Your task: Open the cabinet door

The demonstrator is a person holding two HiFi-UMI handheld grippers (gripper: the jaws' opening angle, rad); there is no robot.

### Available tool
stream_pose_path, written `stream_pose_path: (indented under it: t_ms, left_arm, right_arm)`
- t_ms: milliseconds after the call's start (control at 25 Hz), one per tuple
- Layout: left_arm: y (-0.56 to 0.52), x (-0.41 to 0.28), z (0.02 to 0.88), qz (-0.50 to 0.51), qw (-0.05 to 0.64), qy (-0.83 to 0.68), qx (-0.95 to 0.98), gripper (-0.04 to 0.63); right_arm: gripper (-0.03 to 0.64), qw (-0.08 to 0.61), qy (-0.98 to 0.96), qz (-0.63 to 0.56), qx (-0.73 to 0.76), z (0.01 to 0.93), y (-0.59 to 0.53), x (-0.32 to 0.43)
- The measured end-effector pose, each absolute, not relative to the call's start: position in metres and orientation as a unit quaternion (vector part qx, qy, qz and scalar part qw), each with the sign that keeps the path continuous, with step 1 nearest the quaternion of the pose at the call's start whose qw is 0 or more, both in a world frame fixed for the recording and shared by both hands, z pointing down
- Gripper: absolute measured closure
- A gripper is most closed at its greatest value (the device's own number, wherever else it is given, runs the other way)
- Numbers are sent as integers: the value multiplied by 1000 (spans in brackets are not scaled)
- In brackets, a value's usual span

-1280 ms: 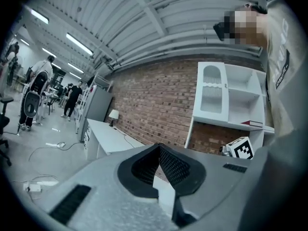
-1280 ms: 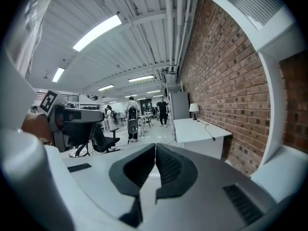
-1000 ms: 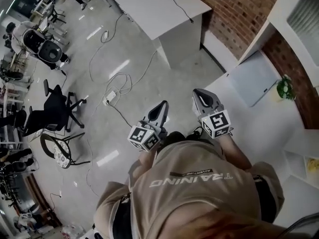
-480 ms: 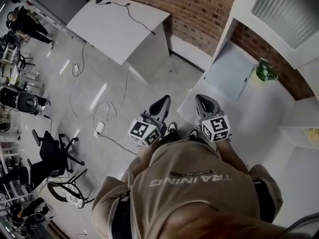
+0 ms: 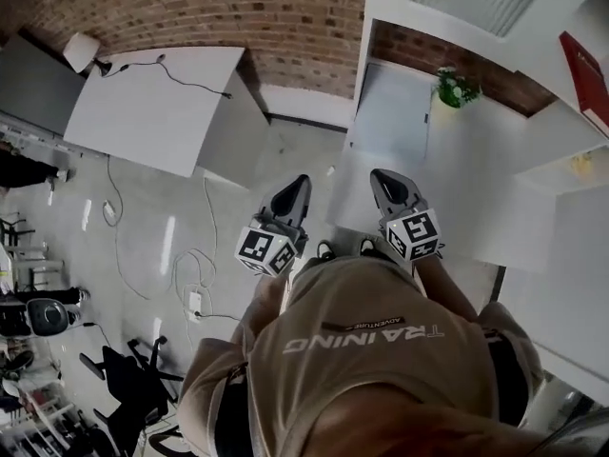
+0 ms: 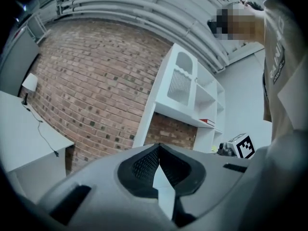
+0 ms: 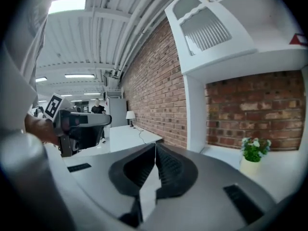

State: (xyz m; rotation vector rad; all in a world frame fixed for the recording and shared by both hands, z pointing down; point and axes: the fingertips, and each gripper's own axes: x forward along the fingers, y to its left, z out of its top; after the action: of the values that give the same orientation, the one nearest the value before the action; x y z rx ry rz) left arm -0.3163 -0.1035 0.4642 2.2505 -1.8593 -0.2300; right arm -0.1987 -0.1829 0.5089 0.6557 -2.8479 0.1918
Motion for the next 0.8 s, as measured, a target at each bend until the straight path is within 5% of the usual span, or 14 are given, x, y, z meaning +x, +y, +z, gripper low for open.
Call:
stream_pose_path:
  t_ms: [800]
  left_arm:
    - [-177,-197,468,-82,135,-428,890,588]
  right_arm:
    - [603,122,-864,81,482,511,-206,-29]
